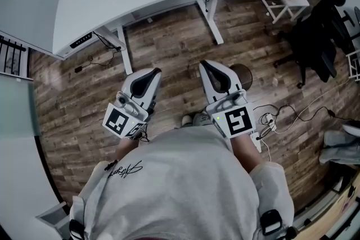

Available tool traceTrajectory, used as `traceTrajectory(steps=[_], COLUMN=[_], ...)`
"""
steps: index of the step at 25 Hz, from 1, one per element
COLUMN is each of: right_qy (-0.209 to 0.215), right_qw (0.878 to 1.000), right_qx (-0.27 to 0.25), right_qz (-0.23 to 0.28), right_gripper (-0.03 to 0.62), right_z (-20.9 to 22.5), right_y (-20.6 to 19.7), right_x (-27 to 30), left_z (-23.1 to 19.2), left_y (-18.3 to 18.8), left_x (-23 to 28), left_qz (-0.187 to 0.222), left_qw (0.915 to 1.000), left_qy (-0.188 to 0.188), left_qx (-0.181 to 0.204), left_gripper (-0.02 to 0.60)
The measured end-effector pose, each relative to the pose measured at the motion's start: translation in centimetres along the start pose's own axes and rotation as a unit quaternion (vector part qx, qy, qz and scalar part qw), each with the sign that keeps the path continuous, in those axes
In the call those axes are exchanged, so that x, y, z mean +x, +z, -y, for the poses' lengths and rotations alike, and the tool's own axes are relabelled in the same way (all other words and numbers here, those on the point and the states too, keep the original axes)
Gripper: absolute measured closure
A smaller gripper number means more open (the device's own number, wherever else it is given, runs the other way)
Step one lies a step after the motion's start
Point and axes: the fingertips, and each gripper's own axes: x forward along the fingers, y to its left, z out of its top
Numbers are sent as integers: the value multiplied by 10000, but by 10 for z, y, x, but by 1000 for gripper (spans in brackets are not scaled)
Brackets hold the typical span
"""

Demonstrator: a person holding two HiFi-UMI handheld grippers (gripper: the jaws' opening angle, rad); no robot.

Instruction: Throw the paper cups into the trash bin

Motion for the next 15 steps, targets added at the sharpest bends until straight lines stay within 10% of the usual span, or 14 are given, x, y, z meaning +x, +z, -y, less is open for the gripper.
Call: traceTrajectory(steps=[15], right_qy=[-122], right_qw=[9995], right_qx=[-75], right_qz=[272], right_gripper=[585], right_z=[5], right_y=[16], right_x=[7], left_z=[-2], left_y=[4], left_x=[-1], left_qz=[39], left_qw=[10000], left_qy=[-26], left_qx=[-25], left_gripper=[574])
